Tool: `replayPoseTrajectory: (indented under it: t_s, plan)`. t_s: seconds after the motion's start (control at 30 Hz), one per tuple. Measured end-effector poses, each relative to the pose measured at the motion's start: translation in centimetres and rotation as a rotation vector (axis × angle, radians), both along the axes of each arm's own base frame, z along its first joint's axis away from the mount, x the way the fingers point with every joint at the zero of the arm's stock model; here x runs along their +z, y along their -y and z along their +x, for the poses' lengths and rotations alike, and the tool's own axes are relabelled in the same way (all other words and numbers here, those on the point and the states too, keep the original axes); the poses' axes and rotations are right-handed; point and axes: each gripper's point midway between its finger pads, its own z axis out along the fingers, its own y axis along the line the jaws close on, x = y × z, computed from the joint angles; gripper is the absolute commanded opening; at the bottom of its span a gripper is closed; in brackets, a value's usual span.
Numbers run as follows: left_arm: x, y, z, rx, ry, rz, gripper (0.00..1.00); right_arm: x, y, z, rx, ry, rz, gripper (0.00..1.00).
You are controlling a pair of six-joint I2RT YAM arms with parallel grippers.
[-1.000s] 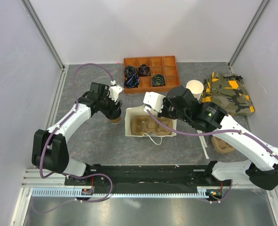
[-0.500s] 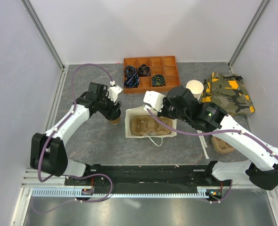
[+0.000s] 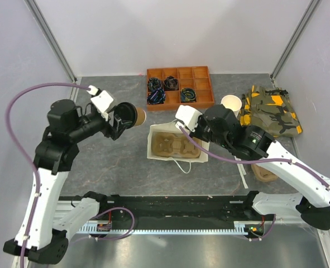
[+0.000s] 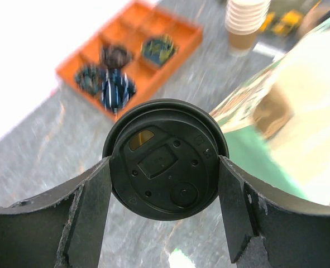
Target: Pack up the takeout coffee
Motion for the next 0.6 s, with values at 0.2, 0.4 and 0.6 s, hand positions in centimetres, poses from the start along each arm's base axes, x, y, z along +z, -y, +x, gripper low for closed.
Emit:
replayPoseTrajectory:
  t_s: [0.2, 0.4, 0.6]
  plan:
    - [4.9, 0.7, -4.5, -0.105, 0.07, -0.059, 0.5, 0.3, 0.0, 0.0, -0.02, 0.005, 0.031, 0.0]
    - [5.6, 1.6, -8.5, -0.232, 0.063, -0.092, 0.48, 0.2, -0.3, -0.4, -0.035, -0.007, 0.05, 0.0]
    - [4.4, 2.8, -9.3, -0.305, -0.01, -0.137, 0.47, -0.3, -1.0, -0.9, -0.045, -0.024, 0.05, 0.0]
